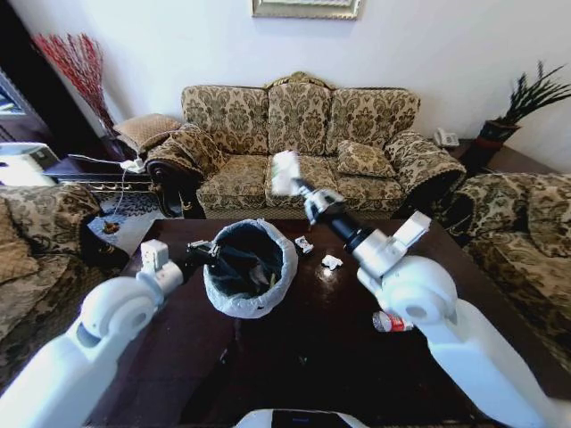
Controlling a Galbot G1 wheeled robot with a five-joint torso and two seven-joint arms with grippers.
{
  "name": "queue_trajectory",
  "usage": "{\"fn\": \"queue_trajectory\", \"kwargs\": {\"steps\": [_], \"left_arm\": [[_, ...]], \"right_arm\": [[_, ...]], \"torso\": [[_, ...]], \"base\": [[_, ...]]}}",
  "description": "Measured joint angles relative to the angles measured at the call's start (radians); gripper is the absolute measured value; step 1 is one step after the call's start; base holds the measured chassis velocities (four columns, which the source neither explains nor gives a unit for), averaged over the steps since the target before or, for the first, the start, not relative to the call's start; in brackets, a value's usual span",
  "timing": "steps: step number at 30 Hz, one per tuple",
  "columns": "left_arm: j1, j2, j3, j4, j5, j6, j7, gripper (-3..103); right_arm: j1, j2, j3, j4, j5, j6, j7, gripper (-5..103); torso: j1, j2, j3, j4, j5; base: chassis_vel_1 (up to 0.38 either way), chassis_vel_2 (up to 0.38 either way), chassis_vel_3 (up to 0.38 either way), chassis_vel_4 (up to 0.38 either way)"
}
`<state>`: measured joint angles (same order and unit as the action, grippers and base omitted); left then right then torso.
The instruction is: Move to the front of the table and place the trash on the table into the trash bin.
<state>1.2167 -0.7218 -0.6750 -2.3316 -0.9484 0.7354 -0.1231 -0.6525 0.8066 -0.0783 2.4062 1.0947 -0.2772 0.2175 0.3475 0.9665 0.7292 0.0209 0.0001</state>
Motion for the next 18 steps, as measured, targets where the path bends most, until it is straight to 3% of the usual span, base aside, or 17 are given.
{"fn": "queue_trajectory", "kwargs": {"steps": [8,12,15,16,18], "left_arm": [[0.013,0.013,-0.009,-0.004,0.002,0.005,-0.014,2],[0.02,0.005,-0.012,-0.01,0.009,0.005,-0.008,2],[0.022,0.003,-0.012,-0.01,0.011,0.005,-0.006,2],[0.022,0.0,-0.011,-0.01,0.012,0.005,-0.004,2],[0.021,-0.003,-0.011,-0.01,0.013,0.005,-0.002,2]], "right_arm": [[0.031,-0.061,-0.133,-0.004,-0.103,0.003,-0.035,-2],[0.048,-0.061,-0.148,-0.017,-0.136,0.0,-0.047,19],[0.05,-0.06,-0.148,-0.018,-0.137,-0.002,-0.05,25],[0.05,-0.059,-0.147,-0.018,-0.137,-0.002,-0.051,35],[0.048,-0.056,-0.141,-0.018,-0.137,-0.002,-0.051,41]], "torso": [[0.0,0.0,0.0,0.0003,0.0],[0.0,0.0,0.0,0.0001,-0.0001],[0.0,0.0,0.0,0.0002,0.0],[0.0,0.0,0.0,0.0,-0.0001],[0.0,0.0,0.0,0.0,-0.0002]], "base": [[0.0,0.0,0.0,0.0],[0.0,0.0,0.0,0.0],[0.0,0.0,0.0,0.0],[0.0,0.0,0.0,0.0],[0.0,0.0,0.0,0.0]]}}
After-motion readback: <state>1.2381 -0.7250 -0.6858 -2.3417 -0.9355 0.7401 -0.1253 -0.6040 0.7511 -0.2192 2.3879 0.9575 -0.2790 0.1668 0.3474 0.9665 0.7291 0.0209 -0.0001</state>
